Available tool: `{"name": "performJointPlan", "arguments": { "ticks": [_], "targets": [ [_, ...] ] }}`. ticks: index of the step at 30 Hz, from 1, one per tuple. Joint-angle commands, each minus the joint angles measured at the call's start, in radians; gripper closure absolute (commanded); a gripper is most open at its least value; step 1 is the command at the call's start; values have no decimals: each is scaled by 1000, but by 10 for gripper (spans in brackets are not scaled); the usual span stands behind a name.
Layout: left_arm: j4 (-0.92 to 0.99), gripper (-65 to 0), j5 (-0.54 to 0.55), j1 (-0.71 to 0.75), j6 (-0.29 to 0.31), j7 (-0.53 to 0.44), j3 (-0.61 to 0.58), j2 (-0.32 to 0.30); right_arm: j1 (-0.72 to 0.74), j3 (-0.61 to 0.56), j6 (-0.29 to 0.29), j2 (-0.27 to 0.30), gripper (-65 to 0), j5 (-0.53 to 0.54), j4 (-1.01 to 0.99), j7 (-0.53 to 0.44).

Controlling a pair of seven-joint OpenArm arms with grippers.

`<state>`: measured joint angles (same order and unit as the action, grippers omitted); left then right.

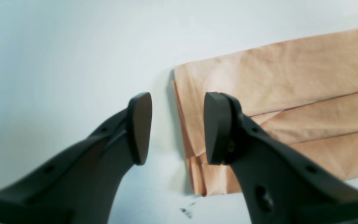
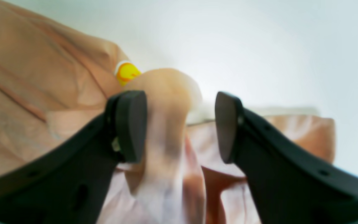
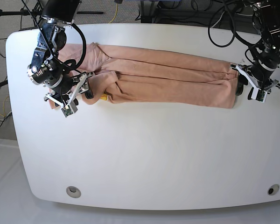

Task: Fold the T-shirt properly
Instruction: 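Open the right gripper and lift it off the bunched shirt end, then regrasp the bunched shirt end with the right gripper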

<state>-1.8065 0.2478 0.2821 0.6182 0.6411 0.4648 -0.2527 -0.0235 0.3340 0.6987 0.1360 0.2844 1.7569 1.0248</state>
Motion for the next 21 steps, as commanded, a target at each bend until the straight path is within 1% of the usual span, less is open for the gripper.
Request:
{"name": "performJointPlan", "arguments": {
  "ticks": [1,5,21],
  "targets": [
    [-17,-256,12,-8,-1,-19,-1,-10,27,1,-1,11,-333,9,-27,-24],
    [-17,-256,12,-7,-1,-19,-4,-10,41,3,-1,12,-333,9,-59,-25],
    [-17,-256,11,-7,-1,-19,-4,-9,49,0,-1,11,-325,11,-64,-27]
  ]
}}
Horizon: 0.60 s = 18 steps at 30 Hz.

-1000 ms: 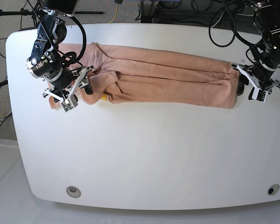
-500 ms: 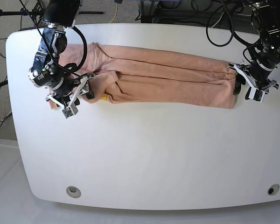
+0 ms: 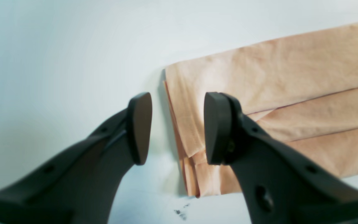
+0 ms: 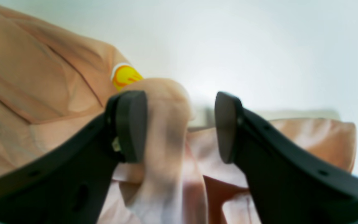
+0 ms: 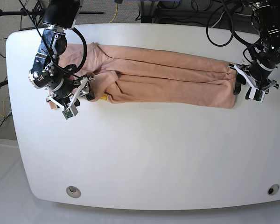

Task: Fold the T-shirt properly
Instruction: 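Regrasp the bunched shirt end with the right gripper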

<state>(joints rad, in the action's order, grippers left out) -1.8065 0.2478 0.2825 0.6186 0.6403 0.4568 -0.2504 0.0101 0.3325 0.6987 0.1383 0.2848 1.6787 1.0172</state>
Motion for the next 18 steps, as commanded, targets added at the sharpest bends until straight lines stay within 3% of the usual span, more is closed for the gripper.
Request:
{"name": "performJointPlan", "arguments": {
  "ticks": [1,5,14,18],
  "targets": [
    [-17,-256,11,-7,-1,-18,4,-11,14,1,-1,8,-325,11,14,-19],
    [-16,-256,11,-6,-1,-18,4,-11,12,1,-1,7,-291,11,14,-19],
    [-16,-256,11,-6,-1,-18,4,-11,-9,1,-1,7,-49,11,14,-19],
    [-16,-256,11,-6,-1,-18,4,-11,-19,0,-1,7,-15,12,14,-19]
  ]
}}
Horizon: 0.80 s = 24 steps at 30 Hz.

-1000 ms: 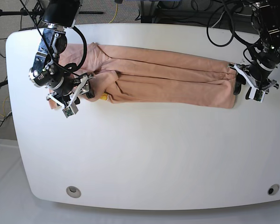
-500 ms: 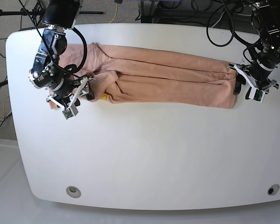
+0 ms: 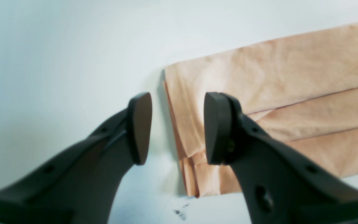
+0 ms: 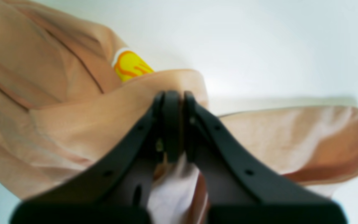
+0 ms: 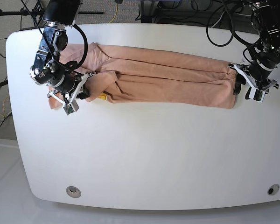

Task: Fold the T-shirt properly
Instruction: 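Regrasp the bunched shirt end with the right gripper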

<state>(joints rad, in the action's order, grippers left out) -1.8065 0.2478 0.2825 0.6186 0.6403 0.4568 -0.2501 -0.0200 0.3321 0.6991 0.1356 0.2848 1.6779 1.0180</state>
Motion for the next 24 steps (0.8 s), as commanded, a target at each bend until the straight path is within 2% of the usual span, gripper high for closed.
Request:
{"name": "performJointPlan", "arguments": {
  "ticks": [1,13,24],
  "targets": [
    [-16,-256,11,-6,-1,-18,4,-12,7,0,-1,9,-13,12,20,-20],
    [-16,-256,11,-6,-1,-18,4,-12,-1,0,-1,9,-11,18,143,-9],
    [-16,-256,11,-7,-1,-18,4,-12,-30,2,-1,6,-11,18,255,117]
  ]
}}
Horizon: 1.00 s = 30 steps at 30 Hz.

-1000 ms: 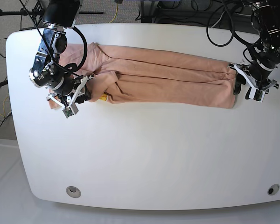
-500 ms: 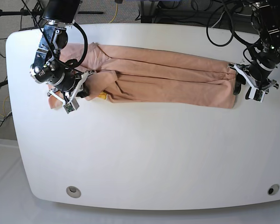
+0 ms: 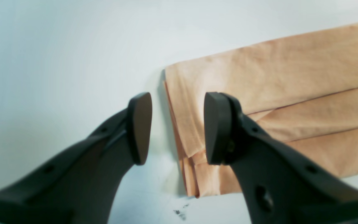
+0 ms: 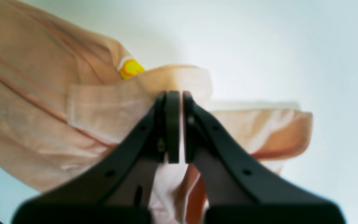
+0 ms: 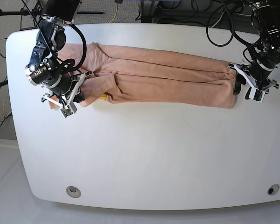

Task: Fold the T-shirt properly
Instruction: 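Regrasp the bunched shirt end with the right gripper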

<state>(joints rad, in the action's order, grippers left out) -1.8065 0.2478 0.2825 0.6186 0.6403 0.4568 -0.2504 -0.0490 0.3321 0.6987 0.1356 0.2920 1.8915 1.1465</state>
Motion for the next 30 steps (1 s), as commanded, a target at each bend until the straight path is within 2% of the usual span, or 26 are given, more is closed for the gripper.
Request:
{"name": "performJointPlan", "arguments": {
  "ticks": [1,13,23,27,30],
  "targets": [
    [-14,-256,9,-7,-1,-18,4,-11,-10,2,-1,5,-11,13,52,-9],
    [23,-256,11,-10,-1,-18,4,-11,-110,2,-1,5,-11,19,85,-7],
    [41,-256,12,-10,-1,-20,4,-11,-87,8,-1,8,-30,46,85,-10],
    [40,-256,14,-10,-1,-20,4,-11,-51,9,-1,8,-151,45,82,-10],
    [38,-256,14,-10,-1,-20,4,-11,-19,11,-1,8,-275,43,76,-10]
  ]
}}
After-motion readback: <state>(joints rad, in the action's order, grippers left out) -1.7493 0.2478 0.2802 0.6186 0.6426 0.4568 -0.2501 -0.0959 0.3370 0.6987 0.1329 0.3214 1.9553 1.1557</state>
